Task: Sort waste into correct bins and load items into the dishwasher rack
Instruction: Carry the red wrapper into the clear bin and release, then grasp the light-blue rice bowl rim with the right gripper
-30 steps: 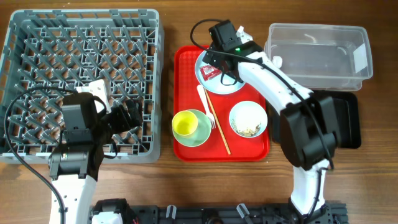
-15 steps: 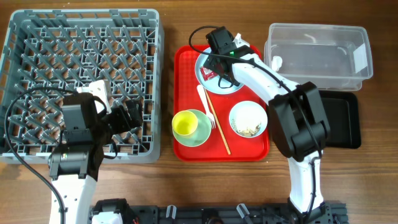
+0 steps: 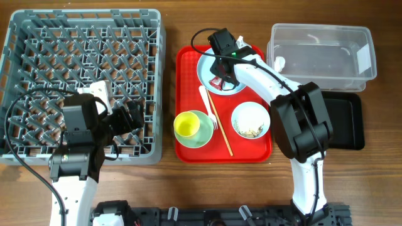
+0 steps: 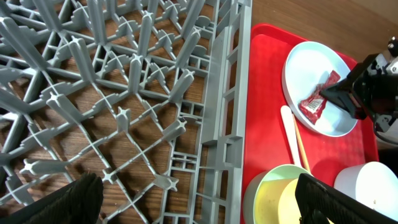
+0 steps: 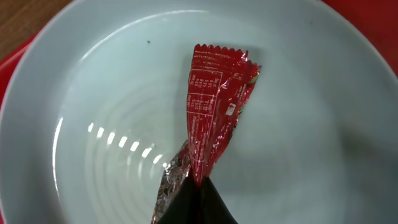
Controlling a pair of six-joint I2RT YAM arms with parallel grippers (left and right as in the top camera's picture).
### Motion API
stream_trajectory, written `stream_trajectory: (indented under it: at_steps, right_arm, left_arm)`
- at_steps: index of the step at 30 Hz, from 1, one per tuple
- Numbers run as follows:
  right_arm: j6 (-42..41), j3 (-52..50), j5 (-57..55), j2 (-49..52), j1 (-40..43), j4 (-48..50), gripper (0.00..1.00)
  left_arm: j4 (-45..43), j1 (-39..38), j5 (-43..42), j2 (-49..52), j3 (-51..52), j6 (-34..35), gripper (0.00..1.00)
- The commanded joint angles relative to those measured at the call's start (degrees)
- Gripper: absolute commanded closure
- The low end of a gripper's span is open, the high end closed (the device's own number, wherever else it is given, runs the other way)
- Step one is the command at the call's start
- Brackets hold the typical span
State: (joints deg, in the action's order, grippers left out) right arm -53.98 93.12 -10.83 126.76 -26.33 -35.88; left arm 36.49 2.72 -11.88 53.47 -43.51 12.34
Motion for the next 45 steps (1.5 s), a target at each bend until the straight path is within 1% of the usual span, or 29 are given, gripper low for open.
stream_trajectory:
  at_steps: [1,6,11,14,17,22,23,24,25,26,27,28,29,30,31,33,36,41,44,45]
  right_arm:
    - [1.11,-0.13,0.55,-0.76,0.09,-1.07,0.95]
    - [5.75,-0.13,0.17,-6.56,1.27,-1.7,0.96]
    - [5.99,-0.13,-0.44,-15.69,5.55,-3.76,0.96]
    - [5.99,-0.13,-1.46,-20.09,9.88,-5.35,0.96]
    - [5.75,-0.13,-1.29,-21.49,14.29,-8.02,0.95]
    - [6.03,-0.15,2.71,-20.98,21.07,-12.24,0.94]
    - [6.45,-0.15,3.85,-20.98,21.99,-12.41,0.85]
    - [7.82,-0.15,5.57,-20.98,22.77,-12.17,0.61]
    - [9.2,-0.15,6.71,-21.03,23.28,-11.67,0.41]
    - [10.99,-0.13,7.89,-21.29,23.78,-11.1,0.19]
    - [12.24,-0.13,8.7,-21.51,24.13,-10.82,0.07]
    - [13.68,-0.13,9.79,-22.05,24.63,-10.67,0.03]
    - [15.1,-0.13,10.73,-22.82,25.11,-10.78,0.01]
    - [16.59,-0.13,11.56,-23.74,25.62,-11.06,0.0]
    - [20.65,-0.13,13.46,-26.21,26.38,-12.5,0.0]
    - [24.28,-0.13,13.97,-28.0,26.58,-14.58,0.0]
    - [30.38,-0.13,13.62,-31.19,26.58,-20.57,0.03]
    - [34.56,-0.26,13.53,-35.01,25.55,-29.94,0.09]
    - [35.95,-2.08,13.81,-37.42,23.89,-31.67,0.11]
    - [36.02,-4.33,13.88,-39.32,22.56,-31.58,0.11]
  left_arm:
    - [0.0,-0.33,-0.52,0.22,-0.98,0.33,0.0]
    - [0.02,-0.33,-0.52,0.22,-0.98,0.33,0.0]
    - [0.17,-0.33,-0.5,0.22,-0.98,0.33,0.0]
    - [0.24,-0.33,-0.52,0.22,-0.98,0.33,0.0]
    - [0.22,-0.33,-0.52,0.22,-0.98,0.33,0.0]
    - [0.15,-0.33,-0.5,0.22,-0.98,0.33,0.0]
    - [0.15,-0.33,-0.52,0.22,-0.98,0.33,0.0]
    - [0.17,-0.33,-0.52,0.22,-0.98,0.33,0.0]
    - [0.2,-0.33,-0.52,0.22,-0.98,0.33,0.0]
    - [0.17,-0.33,-0.52,0.22,-0.98,0.33,0.0]
    - [0.17,-0.33,-0.52,0.22,-0.98,0.33,0.0]
    - [0.17,-0.33,-0.52,0.22,-0.98,0.33,0.0]
    - [0.17,-0.33,-0.52,0.22,-0.98,0.33,0.0]
    - [0.2,-0.33,-0.52,0.22,-0.98,0.33,0.0]
    - [0.2,-0.33,-0.52,0.22,-0.98,0.33,0.0]
    - [0.2,-0.33,-0.52,0.22,-0.98,0.33,0.0]
    - [0.15,-0.33,-0.52,0.22,-0.98,0.33,0.0]
    - [0.02,-0.33,-0.52,0.22,-0.98,0.33,0.0]
    - [0.02,-0.33,-0.52,0.22,-0.98,0.33,0.0]
    - [0.02,-0.33,-0.52,0.22,-0.98,0.33,0.0]
